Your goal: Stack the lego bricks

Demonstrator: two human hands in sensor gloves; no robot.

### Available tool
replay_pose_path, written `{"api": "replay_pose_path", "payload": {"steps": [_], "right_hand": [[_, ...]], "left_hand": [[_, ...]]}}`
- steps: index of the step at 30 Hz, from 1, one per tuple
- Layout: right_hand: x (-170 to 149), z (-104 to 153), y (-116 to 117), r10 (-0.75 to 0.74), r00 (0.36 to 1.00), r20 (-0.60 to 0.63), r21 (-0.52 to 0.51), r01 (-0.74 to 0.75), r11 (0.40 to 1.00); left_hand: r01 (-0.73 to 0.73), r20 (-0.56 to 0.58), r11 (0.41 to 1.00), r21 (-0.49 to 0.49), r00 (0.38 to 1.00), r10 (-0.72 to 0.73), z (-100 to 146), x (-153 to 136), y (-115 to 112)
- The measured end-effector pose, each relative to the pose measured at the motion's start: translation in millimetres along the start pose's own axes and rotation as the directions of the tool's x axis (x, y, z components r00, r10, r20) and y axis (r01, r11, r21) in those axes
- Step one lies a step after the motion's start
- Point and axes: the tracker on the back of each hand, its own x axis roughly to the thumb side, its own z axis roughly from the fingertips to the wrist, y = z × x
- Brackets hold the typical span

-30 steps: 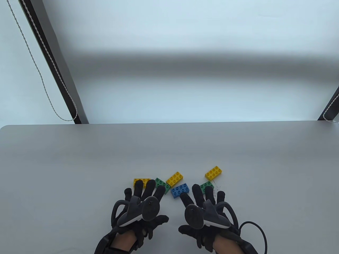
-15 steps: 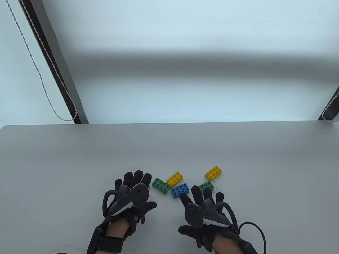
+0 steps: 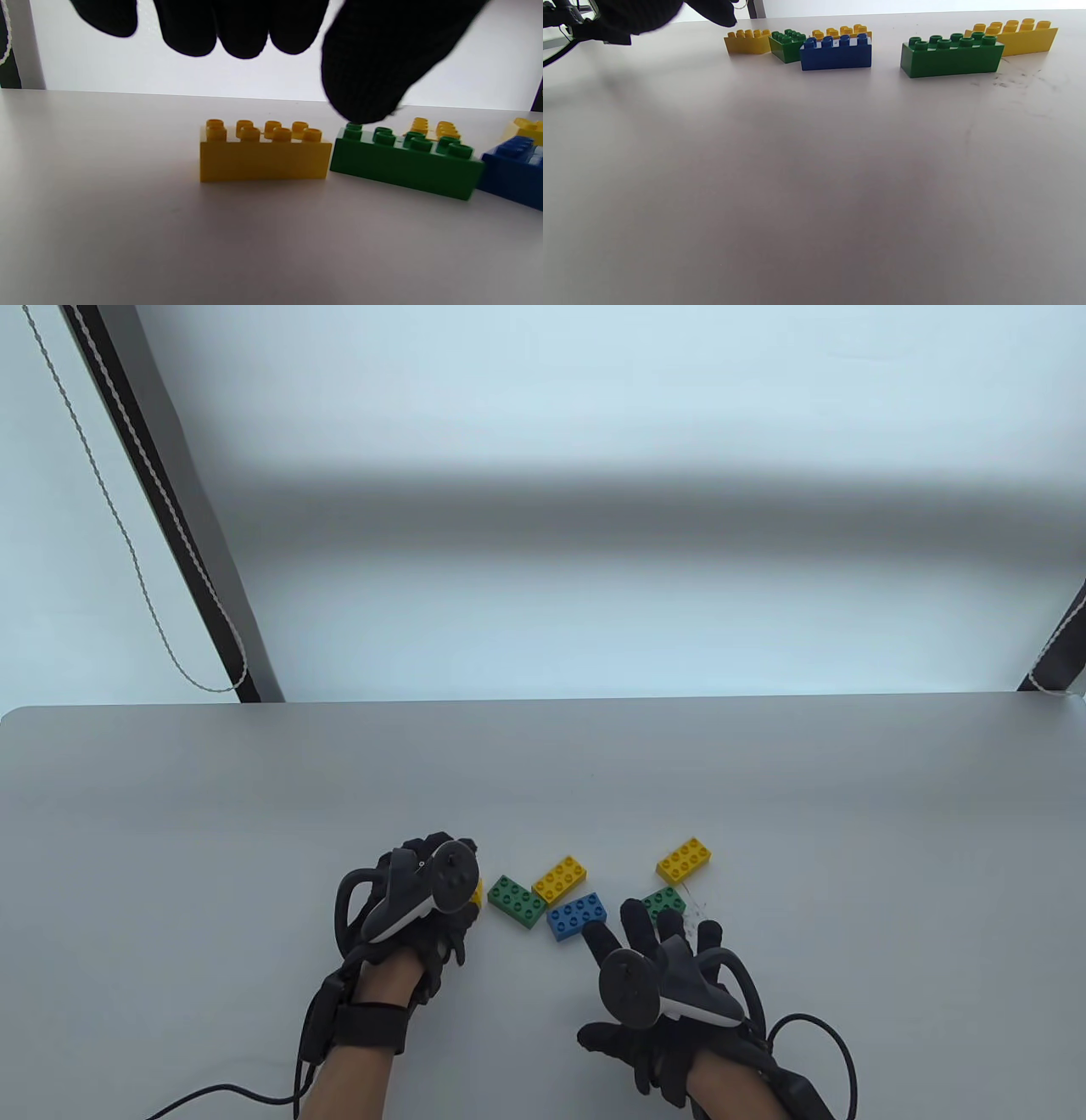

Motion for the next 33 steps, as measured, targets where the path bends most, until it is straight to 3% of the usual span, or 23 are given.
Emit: {"api": "replay_pose_path", "payload": {"steps": [10,28,33], "right_hand": [[-2.8,-1.4,0.8,-0.010,1.000,-0.001,0.017,0.010,1.000],[-6.6,-1.9,0.7,-0.027,1.000,-0.003,0.016,0.027,1.000],[-8.4,-1.3,0.0,-0.033,0.999,-0.004,0.012,0.033,0.999]], "left_hand": [[0.017,-0.055,0.996,-0.082,0.998,-0.021,-12.3,-8.8,-31.8],[0.030,-0.076,0.997,-0.076,0.996,-0.035,-11.0,-11.0,-30.8],[0.028,-0.070,0.999,-0.036,0.997,-0.030,-4.3,-10.9,-22.6]]}}
